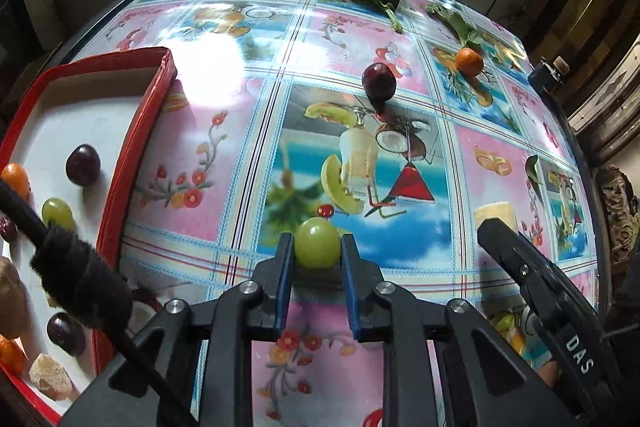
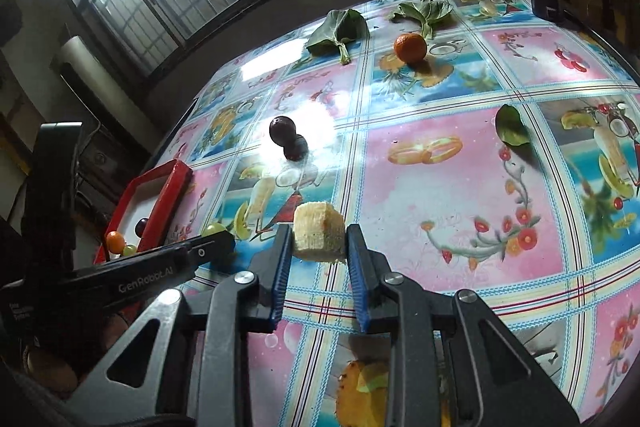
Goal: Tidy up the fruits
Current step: 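Lift the grape with the left tool while the right tool lifts the banana chunk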
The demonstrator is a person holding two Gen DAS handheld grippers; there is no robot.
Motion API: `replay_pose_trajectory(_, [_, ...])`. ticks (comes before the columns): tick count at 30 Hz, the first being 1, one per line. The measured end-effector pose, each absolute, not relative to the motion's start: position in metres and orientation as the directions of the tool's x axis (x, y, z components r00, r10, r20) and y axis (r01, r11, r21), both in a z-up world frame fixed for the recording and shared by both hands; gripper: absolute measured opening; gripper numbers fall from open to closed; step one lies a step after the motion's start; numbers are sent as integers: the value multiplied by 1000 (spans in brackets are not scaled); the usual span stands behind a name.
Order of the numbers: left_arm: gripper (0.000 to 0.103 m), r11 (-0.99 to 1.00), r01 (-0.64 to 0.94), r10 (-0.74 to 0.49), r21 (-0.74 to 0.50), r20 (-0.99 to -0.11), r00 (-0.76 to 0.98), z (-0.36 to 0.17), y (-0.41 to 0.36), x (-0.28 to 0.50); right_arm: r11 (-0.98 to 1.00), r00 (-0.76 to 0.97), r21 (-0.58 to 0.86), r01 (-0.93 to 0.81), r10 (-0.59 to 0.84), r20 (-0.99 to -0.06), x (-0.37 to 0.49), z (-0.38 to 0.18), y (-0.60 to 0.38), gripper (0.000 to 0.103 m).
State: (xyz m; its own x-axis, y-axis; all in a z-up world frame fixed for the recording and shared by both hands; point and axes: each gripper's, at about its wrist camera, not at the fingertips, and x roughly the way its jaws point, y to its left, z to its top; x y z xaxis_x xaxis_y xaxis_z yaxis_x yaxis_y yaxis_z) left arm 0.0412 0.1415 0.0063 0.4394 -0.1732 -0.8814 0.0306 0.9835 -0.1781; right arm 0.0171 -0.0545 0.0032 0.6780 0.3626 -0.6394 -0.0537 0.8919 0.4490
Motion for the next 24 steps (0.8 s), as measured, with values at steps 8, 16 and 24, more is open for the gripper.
replay_pose_trajectory(8, [21, 996, -42, -47, -84, -833, 551, 42, 165, -23, 866, 674, 500, -13, 377, -636, 17, -3, -65, 29])
replay_pose_trajectory(16, [22, 995, -98, 56, -6, -786, 616, 63, 178, -62, 845, 696, 533, 37, 361, -620, 19, -9, -78, 29])
replay_pose_trajectory(24, [22, 988, -150, 126, 38, -757, 641, 71, 188, -76, 862, 700, 506, 28, 345, -626, 17, -4, -72, 29])
